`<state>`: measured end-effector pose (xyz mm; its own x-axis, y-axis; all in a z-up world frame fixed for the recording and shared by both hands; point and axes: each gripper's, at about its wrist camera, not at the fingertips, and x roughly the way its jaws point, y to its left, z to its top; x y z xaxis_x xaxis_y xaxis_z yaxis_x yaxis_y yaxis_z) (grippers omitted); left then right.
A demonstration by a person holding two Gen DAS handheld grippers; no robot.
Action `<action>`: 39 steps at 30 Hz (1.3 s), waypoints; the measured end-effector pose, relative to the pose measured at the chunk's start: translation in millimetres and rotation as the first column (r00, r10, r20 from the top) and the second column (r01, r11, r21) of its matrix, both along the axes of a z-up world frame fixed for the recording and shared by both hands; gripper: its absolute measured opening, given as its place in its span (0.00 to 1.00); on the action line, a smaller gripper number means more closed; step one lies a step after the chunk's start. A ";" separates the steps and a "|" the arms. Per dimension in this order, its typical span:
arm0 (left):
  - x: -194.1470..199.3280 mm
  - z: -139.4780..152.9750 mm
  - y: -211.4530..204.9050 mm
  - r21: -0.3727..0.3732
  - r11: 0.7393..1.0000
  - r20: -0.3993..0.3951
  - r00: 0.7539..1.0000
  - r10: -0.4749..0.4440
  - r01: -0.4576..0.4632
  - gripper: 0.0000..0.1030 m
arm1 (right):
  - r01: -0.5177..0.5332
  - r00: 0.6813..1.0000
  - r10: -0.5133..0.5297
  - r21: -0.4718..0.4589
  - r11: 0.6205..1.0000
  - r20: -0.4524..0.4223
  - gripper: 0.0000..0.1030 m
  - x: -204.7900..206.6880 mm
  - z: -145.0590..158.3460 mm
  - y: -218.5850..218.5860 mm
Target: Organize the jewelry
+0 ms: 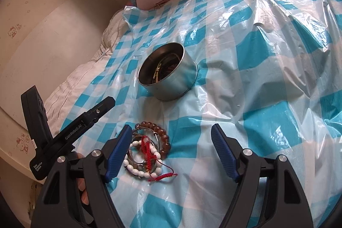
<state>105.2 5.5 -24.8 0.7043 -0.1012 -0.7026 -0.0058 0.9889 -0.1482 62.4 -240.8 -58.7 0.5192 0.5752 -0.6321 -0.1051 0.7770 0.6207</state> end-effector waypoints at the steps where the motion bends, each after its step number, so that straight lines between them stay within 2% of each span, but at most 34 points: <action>1: -2.0 -0.3 1.8 -0.005 1.000 -0.004 1.000 0.005 -0.005 0.65 | -0.026 1.000 0.026 -0.006 1.000 -0.007 0.71 0.4 -1.3 5.5; 8: -16.1 -0.8 14.9 -0.032 0.999 -0.015 0.999 0.031 -0.031 0.65 | -0.151 0.989 0.148 -0.116 0.982 -0.031 0.71 -5.7 -1.6 42.2; 9: -18.0 -0.5 14.7 -0.026 0.999 -0.014 0.999 0.029 -0.030 0.65 | -0.153 0.988 0.151 -0.127 0.980 -0.026 0.68 -6.3 -0.8 44.2; 10: -20.6 -0.3 14.1 -0.019 0.999 -0.013 1.000 0.027 -0.027 0.65 | -0.155 0.988 0.153 -0.132 0.979 -0.024 0.61 -6.6 -0.9 44.7; 11: -22.9 0.2 13.4 -0.014 1.000 -0.012 1.000 0.023 -0.023 0.65 | -0.151 0.988 0.148 -0.140 0.978 -0.033 0.32 -6.5 -2.2 44.8; 12: -25.7 0.9 12.2 -0.006 1.000 -0.010 1.000 0.018 -0.018 0.65 | -0.147 0.989 0.142 -0.145 0.978 -0.044 0.10 -5.7 -4.0 43.5; 15: -36.6 3.1 5.2 0.019 1.000 0.000 1.000 -0.015 0.015 0.65 | -0.136 0.991 0.134 -0.105 0.985 -0.031 0.07 -7.1 -1.5 36.9; 19: -51.9 3.9 -12.0 0.054 0.992 -0.003 0.994 -0.110 0.110 0.65 | -0.068 0.997 0.068 -0.010 0.998 0.026 0.07 -16.9 9.1 15.0; 22: -59.8 3.4 -29.8 0.108 0.978 -0.005 0.984 -0.179 0.178 0.66 | -0.016 0.997 0.012 0.064 0.998 0.075 0.07 -24.8 18.0 -2.4; 24: -61.0 0.8 -40.0 0.137 0.968 -0.023 0.977 -0.211 0.212 0.66 | 0.013 0.996 -0.020 0.081 0.997 0.082 0.07 -25.8 19.7 -10.1; 26: -62.0 -1.5 -47.5 0.160 0.960 -0.036 0.973 -0.227 0.230 0.66 | 0.030 0.998 -0.034 0.081 0.996 0.048 0.07 -22.6 14.6 -13.0; 27: -62.2 -2.2 -49.3 0.165 0.957 -0.041 0.971 -0.234 0.237 0.66 | 0.032 0.999 -0.034 0.076 0.997 0.022 0.14 -19.8 10.2 -12.3; 28: -62.4 -2.6 -50.1 0.168 0.956 -0.044 0.970 -0.238 0.242 0.66 | 0.032 0.999 -0.032 0.061 0.998 -0.003 0.28 -17.9 6.4 -9.2; 29: -62.3 -3.0 -50.1 0.170 0.955 -0.044 0.970 -0.239 0.243 0.66 | 0.024 1.000 -0.023 0.043 0.999 -0.019 0.62 -15.3 4.2 -5.8; 30: -63.4 -2.8 -49.8 0.167 0.955 -0.045 0.970 -0.240 0.244 0.66 | 0.006 1.000 -0.006 0.037 0.999 -0.021 0.68 -15.1 3.2 -2.4; 34: -67.8 -2.8 -48.9 0.154 0.955 -0.055 0.967 -0.248 0.254 0.66 | -0.081 0.996 0.080 -0.020 0.997 -0.047 0.68 -9.9 -2.0 19.1; 35: -69.4 -2.8 -49.4 0.155 0.953 -0.058 0.966 -0.252 0.258 0.66 | -0.107 0.993 0.105 -0.032 0.994 -0.062 0.65 -7.7 -5.1 25.2; 37: -72.2 -2.9 -50.6 0.161 0.951 -0.060 0.965 -0.257 0.263 0.66 | -0.149 0.985 0.144 -0.056 0.987 -0.091 0.35 -5.1 -10.4 35.3; 38: -72.7 -3.0 -50.8 0.165 0.951 -0.061 0.965 -0.256 0.263 0.66 | -0.156 0.984 0.150 -0.066 0.985 -0.094 0.08 -5.4 -10.9 37.1; 39: -73.0 -3.1 -50.5 0.165 0.951 -0.063 0.965 -0.255 0.262 0.66 | -0.153 0.986 0.148 -0.064 0.986 -0.075 0.07 -7.2 -7.6 36.1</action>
